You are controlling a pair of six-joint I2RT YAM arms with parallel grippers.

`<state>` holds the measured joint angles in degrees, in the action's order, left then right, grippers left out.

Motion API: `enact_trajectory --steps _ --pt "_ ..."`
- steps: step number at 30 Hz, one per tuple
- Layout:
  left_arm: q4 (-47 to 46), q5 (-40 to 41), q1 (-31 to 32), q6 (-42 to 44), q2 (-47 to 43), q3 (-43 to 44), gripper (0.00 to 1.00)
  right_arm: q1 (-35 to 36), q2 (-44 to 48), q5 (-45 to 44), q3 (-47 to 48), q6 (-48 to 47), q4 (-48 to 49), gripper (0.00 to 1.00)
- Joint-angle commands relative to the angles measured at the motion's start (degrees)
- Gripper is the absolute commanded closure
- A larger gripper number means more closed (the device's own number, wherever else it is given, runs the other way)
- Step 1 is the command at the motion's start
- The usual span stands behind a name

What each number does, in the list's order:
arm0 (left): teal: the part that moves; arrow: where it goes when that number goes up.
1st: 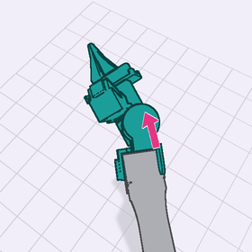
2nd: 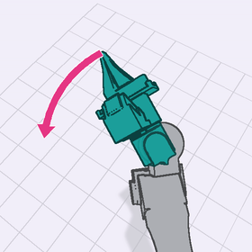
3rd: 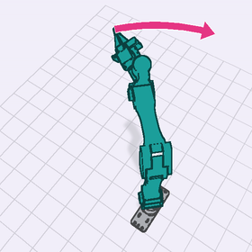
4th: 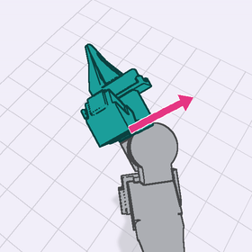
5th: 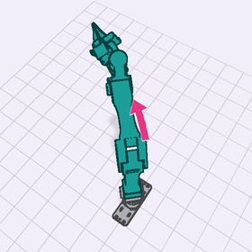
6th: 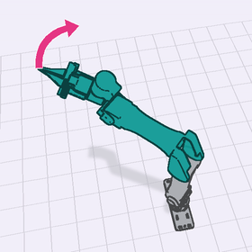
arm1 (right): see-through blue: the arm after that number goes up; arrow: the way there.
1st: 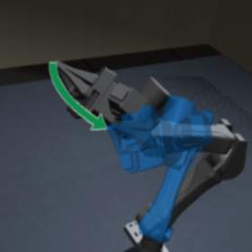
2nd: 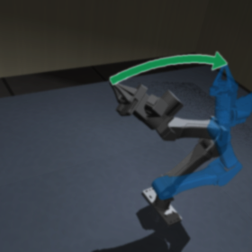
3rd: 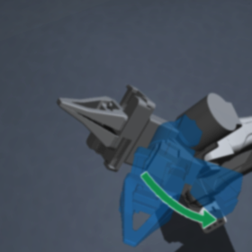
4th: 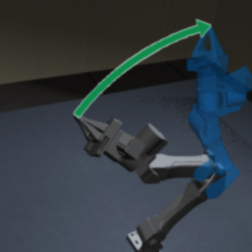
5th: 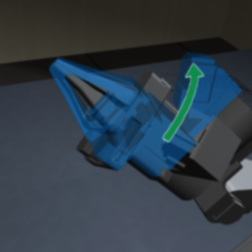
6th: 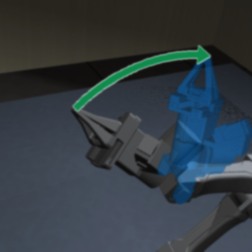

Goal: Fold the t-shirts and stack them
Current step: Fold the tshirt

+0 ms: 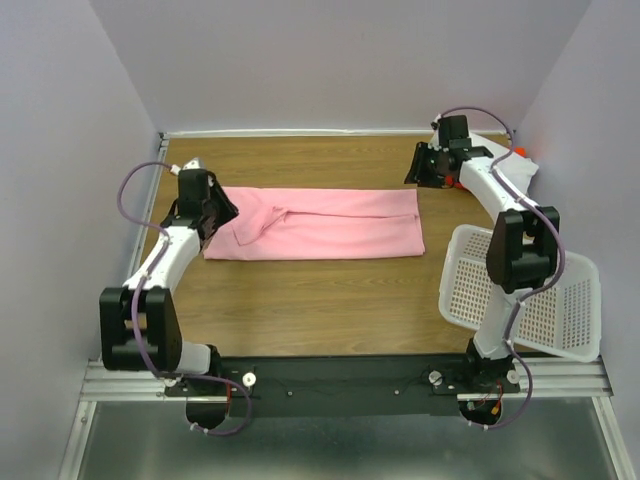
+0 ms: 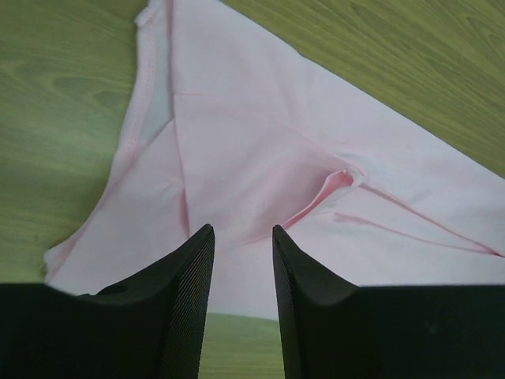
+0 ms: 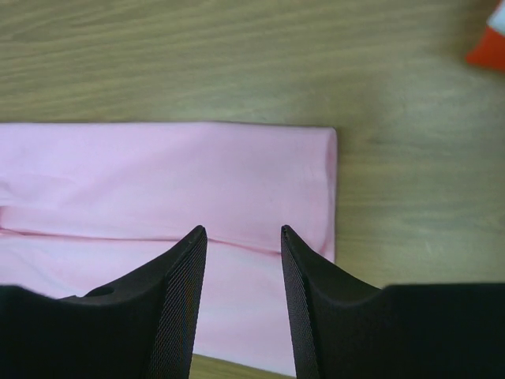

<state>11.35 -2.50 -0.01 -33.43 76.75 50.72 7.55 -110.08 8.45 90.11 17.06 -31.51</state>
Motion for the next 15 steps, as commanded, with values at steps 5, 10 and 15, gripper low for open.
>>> enact_trajectory --steps 5,10,15 --pt "-6.3 -5.2 7.0 3.2 16.7 11.8 0.56 3.0 -7.8 8.7 5.0 0.1 0.5 0.5" --pt "-7.2 -3.0 9.1 3.0 25.1 17.8 0.56 4.0 -8.0 9.4 2.9 -0.4 0.5 0.5" --pt "-9.0 -5.3 9.4 2.5 29.9 20.0 0.56 4.3 -8.0 8.7 1.0 -0.4 0.6 0.5"
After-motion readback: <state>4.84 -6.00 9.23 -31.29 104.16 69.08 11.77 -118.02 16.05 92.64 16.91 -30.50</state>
